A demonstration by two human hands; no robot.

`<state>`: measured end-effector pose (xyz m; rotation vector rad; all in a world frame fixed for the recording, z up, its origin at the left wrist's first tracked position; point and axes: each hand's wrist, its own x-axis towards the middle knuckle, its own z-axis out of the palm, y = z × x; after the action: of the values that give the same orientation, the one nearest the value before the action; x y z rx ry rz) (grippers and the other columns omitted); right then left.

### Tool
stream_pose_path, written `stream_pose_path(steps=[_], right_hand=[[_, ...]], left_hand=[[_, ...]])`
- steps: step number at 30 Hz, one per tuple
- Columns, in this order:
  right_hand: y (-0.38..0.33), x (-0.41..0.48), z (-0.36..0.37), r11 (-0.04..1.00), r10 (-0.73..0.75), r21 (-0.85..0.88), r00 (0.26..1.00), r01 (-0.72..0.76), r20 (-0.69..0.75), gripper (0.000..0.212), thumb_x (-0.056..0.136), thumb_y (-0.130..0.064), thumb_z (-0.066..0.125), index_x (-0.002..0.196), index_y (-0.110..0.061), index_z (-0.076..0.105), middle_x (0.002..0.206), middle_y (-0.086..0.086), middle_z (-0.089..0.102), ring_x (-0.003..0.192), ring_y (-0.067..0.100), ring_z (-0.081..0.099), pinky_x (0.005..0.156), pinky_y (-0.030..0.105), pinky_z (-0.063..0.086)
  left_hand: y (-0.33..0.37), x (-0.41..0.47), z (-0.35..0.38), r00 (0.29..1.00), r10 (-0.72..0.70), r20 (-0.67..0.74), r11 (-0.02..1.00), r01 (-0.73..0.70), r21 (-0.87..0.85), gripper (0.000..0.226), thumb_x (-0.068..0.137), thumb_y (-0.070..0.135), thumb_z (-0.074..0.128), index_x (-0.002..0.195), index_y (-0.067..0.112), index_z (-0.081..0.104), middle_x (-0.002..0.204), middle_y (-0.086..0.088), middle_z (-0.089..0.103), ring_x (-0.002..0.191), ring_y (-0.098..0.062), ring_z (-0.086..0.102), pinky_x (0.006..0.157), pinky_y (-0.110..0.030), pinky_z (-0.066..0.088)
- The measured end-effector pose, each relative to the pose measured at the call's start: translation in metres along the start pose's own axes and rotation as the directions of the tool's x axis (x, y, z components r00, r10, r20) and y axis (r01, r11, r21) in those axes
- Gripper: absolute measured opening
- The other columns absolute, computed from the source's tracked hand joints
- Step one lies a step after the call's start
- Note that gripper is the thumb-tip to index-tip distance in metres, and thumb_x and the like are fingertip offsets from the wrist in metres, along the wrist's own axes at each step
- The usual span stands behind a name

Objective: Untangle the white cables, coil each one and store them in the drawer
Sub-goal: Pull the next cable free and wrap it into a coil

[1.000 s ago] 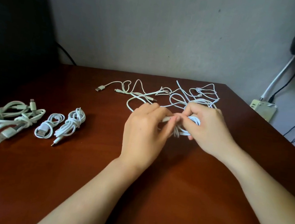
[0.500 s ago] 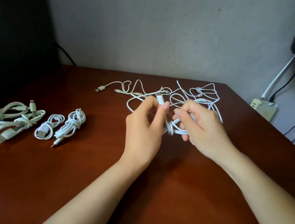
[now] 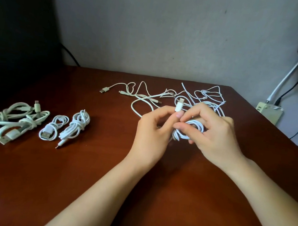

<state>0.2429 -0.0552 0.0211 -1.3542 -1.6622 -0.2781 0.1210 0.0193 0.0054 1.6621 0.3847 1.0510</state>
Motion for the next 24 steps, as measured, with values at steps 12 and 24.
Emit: stream_pose_path(steps=[12,24], right_hand=[[-0.001,-0.003,0.009,0.973,0.231,0.073,0.954,-0.221,-0.191,0.027,0.076,-0.044,0.071,0.089,-0.028,0.054,0.055,-0.002,0.061,0.035,0.009,0.05,0.046,0.011,0.035],[-0.007,0.001,0.019,0.856,0.507,0.217,0.842,-0.469,-0.183,0.038,0.077,-0.031,0.074,0.055,-0.01,0.051,0.036,0.008,0.051,0.03,0.007,0.048,0.045,0.012,0.036]], left_hand=[[0.002,-0.003,0.007,1.0,-0.014,0.007,1.0,0.014,0.011,0.049,0.101,0.024,0.048,0.068,-0.01,0.06,0.043,-0.012,0.038,0.038,-0.006,0.026,0.043,-0.02,0.023],[-0.002,-0.008,0.014,0.968,-0.096,-0.23,0.99,0.116,0.074,0.045,0.096,0.021,0.053,0.053,0.008,0.048,0.038,0.007,0.038,0.039,-0.008,0.032,0.044,-0.02,0.026]])
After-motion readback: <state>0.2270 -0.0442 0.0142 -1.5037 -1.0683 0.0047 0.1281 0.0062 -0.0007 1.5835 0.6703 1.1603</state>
